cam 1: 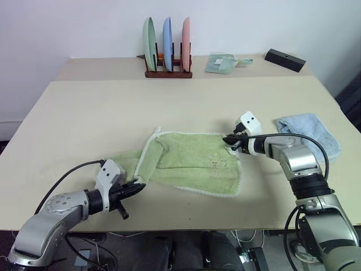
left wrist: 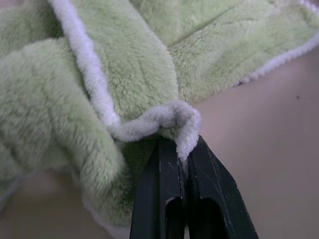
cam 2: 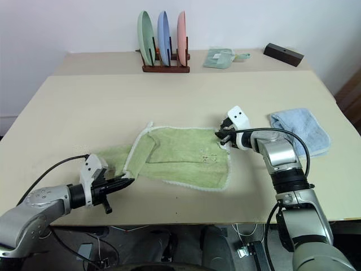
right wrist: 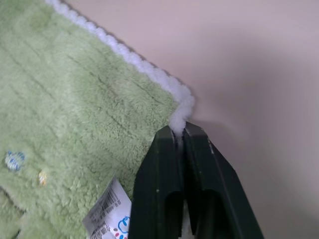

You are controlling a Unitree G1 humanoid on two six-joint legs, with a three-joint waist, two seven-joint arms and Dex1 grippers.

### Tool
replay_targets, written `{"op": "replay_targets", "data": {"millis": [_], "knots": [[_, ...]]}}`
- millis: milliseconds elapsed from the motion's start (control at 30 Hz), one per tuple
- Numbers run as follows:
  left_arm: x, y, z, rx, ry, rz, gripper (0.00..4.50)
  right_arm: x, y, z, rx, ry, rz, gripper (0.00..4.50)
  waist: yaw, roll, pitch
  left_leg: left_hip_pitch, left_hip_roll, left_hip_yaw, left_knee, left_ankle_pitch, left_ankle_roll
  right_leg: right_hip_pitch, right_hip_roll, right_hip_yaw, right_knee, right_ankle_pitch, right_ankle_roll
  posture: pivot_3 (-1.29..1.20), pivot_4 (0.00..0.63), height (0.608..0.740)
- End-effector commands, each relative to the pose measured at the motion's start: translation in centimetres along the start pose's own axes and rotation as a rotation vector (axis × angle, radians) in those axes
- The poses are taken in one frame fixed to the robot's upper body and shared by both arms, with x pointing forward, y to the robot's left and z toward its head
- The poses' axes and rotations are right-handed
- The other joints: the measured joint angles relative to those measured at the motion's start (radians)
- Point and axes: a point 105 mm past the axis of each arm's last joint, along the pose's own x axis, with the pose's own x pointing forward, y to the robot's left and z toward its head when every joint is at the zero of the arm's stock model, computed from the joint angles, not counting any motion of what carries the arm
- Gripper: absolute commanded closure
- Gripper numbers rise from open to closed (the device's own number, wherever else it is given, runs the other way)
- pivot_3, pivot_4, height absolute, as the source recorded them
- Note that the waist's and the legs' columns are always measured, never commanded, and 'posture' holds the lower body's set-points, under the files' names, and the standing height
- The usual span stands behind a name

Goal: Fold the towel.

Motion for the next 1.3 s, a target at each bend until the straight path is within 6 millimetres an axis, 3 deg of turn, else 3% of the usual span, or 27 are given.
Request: {"op": "replay_targets", "data": {"millis": [33, 200, 300, 367, 467, 500, 567, 633, 667, 867, 1033, 1167, 1300], "knots": [[-1.3, 2.3, 2.6, 0.092, -0.075, 0.097, 4.50, -1.8, -1.4, 2.8, -0.148, -0.070, -0.073, 4.47, 0.000, 0.000, 0.000, 0.000, 0.000, 0.000, 0.000, 0.000, 0.000, 0.000, 0.000, 0.000, 0.000, 0.000, 0.000, 0.00, 0.150, 0.740], [-1.8, 8.7, 7.5, 0.267, -0.151, 0.347, 4.50, -3.2, -4.0, 8.0, -0.319, -0.193, -0.205, 4.47, -0.002, 0.000, 0.000, 0.000, 0.000, 0.000, 0.000, 0.001, -0.001, 0.000, 0.000, -0.001, 0.001, 0.001, -0.001, 0.00, 0.150, 0.740], [-2.8, 14.0, 14.0, 0.369, -0.276, 0.592, 4.50, -4.3, -5.9, 13.0, -0.455, -0.304, -0.328, 4.47, -0.002, -0.002, 0.001, 0.000, 0.000, 0.000, 0.000, 0.001, -0.002, -0.001, 0.000, -0.001, 0.001, 0.001, -0.001, 0.00, 0.150, 0.740], [-3.5, 15.6, 17.1, 0.393, -0.354, 0.677, 4.50, -4.9, -6.7, 15.0, -0.508, -0.352, -0.390, 4.47, -0.005, -0.003, 0.002, -0.003, 0.000, -0.001, 0.001, 0.002, -0.003, -0.004, 0.001, -0.003, 0.001, 0.002, -0.002, 0.00, 0.150, 0.740], [-7.8, 16.8, 25.7, 0.410, -0.635, 0.830, 4.50, -8.6, -7.5, 21.3, -0.608, -0.549, -0.528, 4.47, -0.008, -0.006, 0.004, -0.005, -0.001, -0.001, 0.000, 0.001, -0.001, -0.006, -0.001, -0.004, 0.001, 0.002, -0.002, 0.00, 0.150, 0.740], [-9.0, 16.8, 27.0, 0.423, -0.679, 0.852, 4.50, -9.7, -7.3, 22.6, -0.629, -0.606, -0.534, 4.47, -0.014, -0.007, 0.004, -0.008, -0.001, -0.002, 0.001, 0.001, -0.001, -0.010, -0.001, -0.006, 0.001, 0.002, -0.002, 0.00, 0.150, 0.740], [-10.1, 16.9, 27.7, 0.434, -0.701, 0.861, 4.50, -10.7, -6.7, 23.5, -0.665, -0.663, -0.519, 4.47, -0.033, -0.006, 0.004, -0.021, -0.002, -0.004, 0.012, 0.001, -0.002, -0.021, -0.003, -0.009, 0.003, 0.002, -0.001, 0.00, 0.150, 0.740], [-10.4, 17.0, 26.9, 0.451, -0.677, 0.848, 4.50, -11.2, -5.9, 23.6, -0.692, -0.696, -0.479, 4.47, -0.048, -0.004, 0.002, -0.019, -0.002, -0.005, 0.013, 0.001, -0.001, -0.021, -0.006, -0.018, 0.006, 0.002, -0.001, 0.00, 0.150, 0.740], [-9.9, 16.8, 25.1, 0.452, -0.631, 0.790, 4.50, -10.8, -5.1, 22.4, -0.701, -0.685, -0.406, 4.47, -0.054, -0.004, 0.002, -0.019, -0.003, -0.006, 0.013, 0.001, -0.001, -0.021, -0.006, -0.018, 0.005, 0.002, -0.001, 0.00, 0.150, 0.740], [-6.5, 12.2, 13.8, 0.402, -0.330, 0.473, 4.50, -7.8, -0.5, 12.9, -0.618, -0.488, -0.029, 4.47, -0.083, -0.002, 0.002, -0.018, -0.004, -0.010, 0.012, -0.001, 0.001, -0.021, -0.005, -0.017, 0.006, 0.003, -0.003, 0.00, 0.150, 0.740], [-6.8, 8.7, 5.7, 0.251, -0.122, 0.336, 4.50, -8.2, 1.4, 6.1, -0.492, -0.273, 0.136, 4.47, -0.047, -0.001, 0.004, -0.016, -0.005, -0.007, 0.016, -0.002, 0.001, -0.022, -0.007, -0.013, 0.015, 0.003, -0.004, 0.00, 0.150, 0.740], [-7.9, 5.9, 2.8, 0.141, -0.044, 0.244, 4.50, -9.7, 2.9, 3.7, -0.410, -0.176, 0.241, 4.47, -0.013, 0.000, 0.004, -0.007, -0.005, -0.006, 0.015, -0.003, 0.001, -0.013, -0.006, -0.012, 0.014, 0.003, -0.005, 0.00, 0.150, 0.740], [-8.8, 4.9, 2.2, 0.080, -0.040, 0.219, 4.50, -11.0, 3.5, 2.9, -0.358, -0.135, 0.288, 4.47, 0.012, 0.000, 0.004, -0.002, -0.004, -0.006, 0.016, -0.005, 0.004, -0.006, -0.007, -0.012, 0.010, 0.003, -0.005, 0.00, 0.150, 0.740]]}}
